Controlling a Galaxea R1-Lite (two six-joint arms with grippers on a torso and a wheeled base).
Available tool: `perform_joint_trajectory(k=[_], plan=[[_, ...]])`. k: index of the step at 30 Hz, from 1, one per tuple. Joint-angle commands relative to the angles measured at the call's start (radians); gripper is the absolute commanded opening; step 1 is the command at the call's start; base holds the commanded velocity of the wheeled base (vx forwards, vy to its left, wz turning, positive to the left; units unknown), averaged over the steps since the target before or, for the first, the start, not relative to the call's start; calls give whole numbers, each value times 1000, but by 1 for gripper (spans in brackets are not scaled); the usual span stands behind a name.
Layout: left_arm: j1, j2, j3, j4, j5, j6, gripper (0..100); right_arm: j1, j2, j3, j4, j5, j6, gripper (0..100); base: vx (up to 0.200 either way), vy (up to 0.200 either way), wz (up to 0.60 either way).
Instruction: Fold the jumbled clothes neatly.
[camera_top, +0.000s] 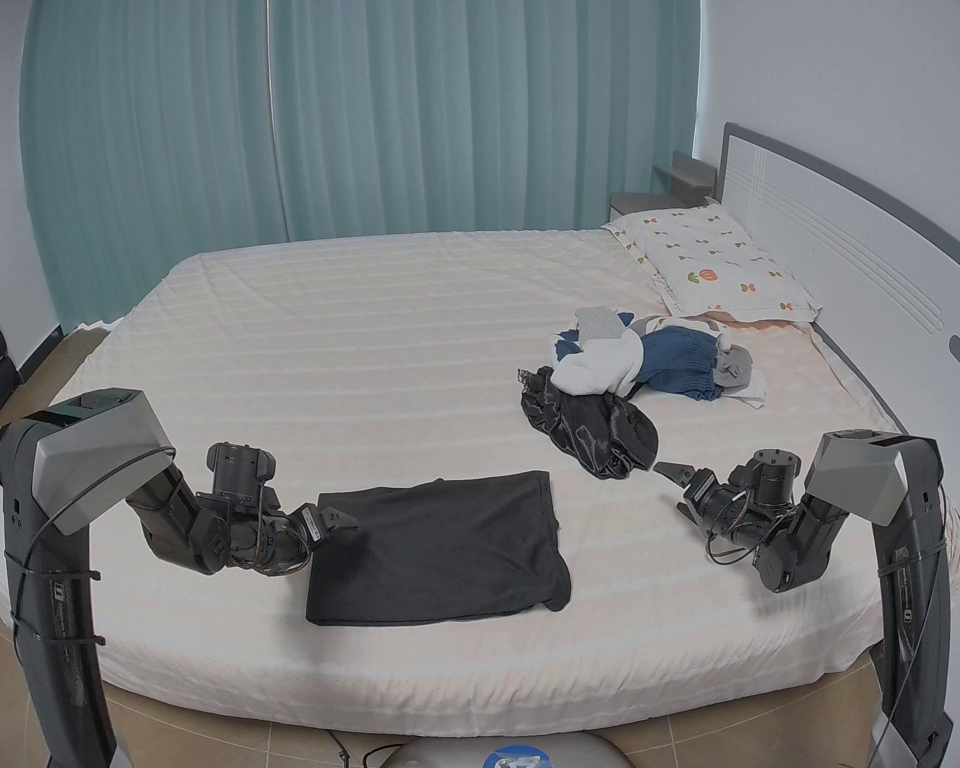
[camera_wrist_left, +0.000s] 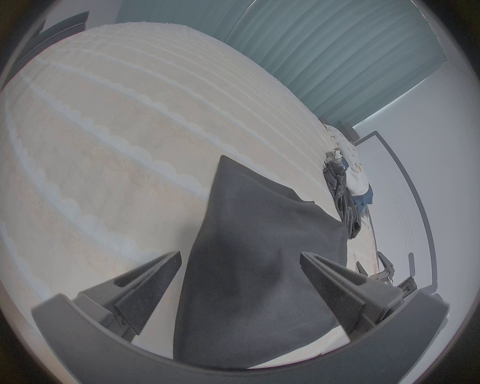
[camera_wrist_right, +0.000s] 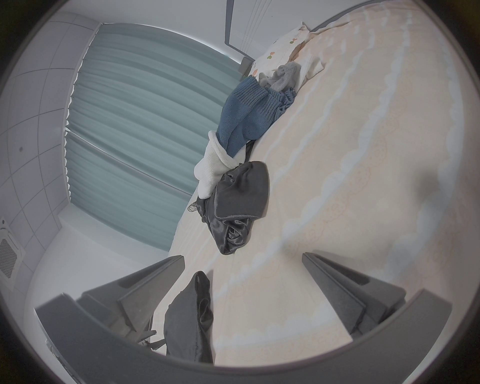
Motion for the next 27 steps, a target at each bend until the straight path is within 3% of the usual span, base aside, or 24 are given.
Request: perform_joint_trajectory(k=[1, 13, 27], plan=[[-2, 9, -14, 1, 2, -1, 100, 3, 5, -3, 0, 0, -1, 100, 0, 0, 0], [-44, 48, -44, 1, 62, -1, 100, 3, 6, -9, 0, 0, -1, 100, 0, 0, 0], [-51, 63, -60, 3, 78, 1, 100, 3, 9, -14, 0, 2, -2, 100, 0, 0, 0]])
